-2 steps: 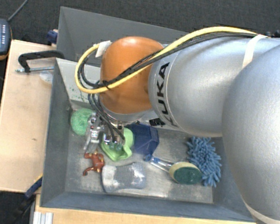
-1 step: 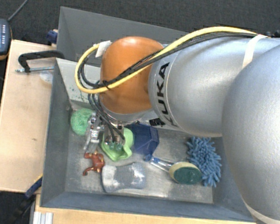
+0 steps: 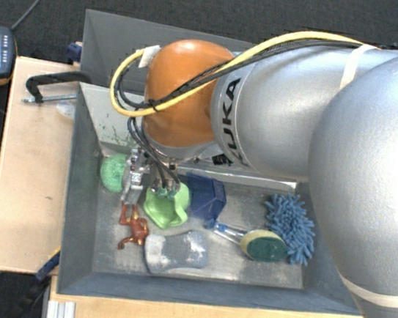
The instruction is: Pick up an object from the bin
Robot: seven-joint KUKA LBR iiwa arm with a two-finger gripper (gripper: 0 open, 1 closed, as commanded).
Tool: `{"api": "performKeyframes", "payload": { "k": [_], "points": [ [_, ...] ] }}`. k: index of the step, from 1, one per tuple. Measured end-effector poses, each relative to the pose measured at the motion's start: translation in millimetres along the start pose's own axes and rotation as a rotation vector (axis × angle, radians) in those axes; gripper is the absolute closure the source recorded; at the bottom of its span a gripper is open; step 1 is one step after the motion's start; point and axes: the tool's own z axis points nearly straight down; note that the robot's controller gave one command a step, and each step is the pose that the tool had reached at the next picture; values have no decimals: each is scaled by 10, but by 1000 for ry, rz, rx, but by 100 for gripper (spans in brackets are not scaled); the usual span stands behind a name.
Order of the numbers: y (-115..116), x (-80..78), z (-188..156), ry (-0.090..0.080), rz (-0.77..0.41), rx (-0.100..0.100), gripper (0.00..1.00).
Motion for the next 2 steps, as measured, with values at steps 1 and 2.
{"api": "performKeyframes", "payload": {
  "k": [1, 2],
  "points": [
    [0, -361, 490, -4, -179, -2, 100],
    [4, -366, 472, -6, -178, -3, 100]
  ]
}}
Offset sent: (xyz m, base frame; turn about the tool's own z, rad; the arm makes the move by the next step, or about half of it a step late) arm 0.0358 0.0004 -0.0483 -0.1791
